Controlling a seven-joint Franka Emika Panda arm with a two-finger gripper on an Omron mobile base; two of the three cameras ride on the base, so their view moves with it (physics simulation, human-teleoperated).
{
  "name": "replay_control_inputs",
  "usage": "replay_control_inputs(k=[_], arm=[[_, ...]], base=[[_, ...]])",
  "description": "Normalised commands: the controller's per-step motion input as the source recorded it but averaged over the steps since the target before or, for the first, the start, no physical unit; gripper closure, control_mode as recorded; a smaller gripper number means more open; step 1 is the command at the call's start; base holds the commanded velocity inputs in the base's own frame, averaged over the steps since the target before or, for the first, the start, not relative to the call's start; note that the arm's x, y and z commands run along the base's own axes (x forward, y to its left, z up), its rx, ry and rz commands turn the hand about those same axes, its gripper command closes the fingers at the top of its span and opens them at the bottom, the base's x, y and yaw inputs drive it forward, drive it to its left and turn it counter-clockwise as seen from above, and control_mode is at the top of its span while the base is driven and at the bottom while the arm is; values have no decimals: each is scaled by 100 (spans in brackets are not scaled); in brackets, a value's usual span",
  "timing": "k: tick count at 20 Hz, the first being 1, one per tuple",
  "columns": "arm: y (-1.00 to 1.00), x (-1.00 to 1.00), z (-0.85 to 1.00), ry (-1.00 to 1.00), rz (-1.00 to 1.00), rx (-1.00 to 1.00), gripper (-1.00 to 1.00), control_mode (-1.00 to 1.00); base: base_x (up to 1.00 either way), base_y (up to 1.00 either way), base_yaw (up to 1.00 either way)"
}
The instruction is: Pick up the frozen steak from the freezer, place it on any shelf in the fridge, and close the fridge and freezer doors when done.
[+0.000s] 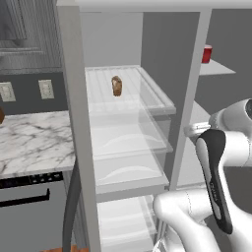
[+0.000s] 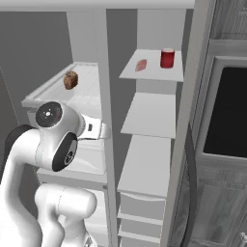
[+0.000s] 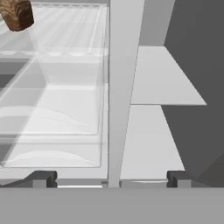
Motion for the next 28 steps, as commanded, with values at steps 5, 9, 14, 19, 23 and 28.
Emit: replay_control_inputs(k=[5,9,14,19,23,28], arm=[[0,0,0,0,0,0,-100,-100],[0,0,0,0,0,0,-100,-100],[0,0,0,0,0,0,-100,-100],[0,0,0,0,0,0,-100,-100],[-8,-1,0,0,0,0,-100,-100],[0,0,0,0,0,0,-100,100]], base=[[0,0,0],[0,0,0],[0,0,0],[0,0,0],[0,0,0],[0,-40,0]])
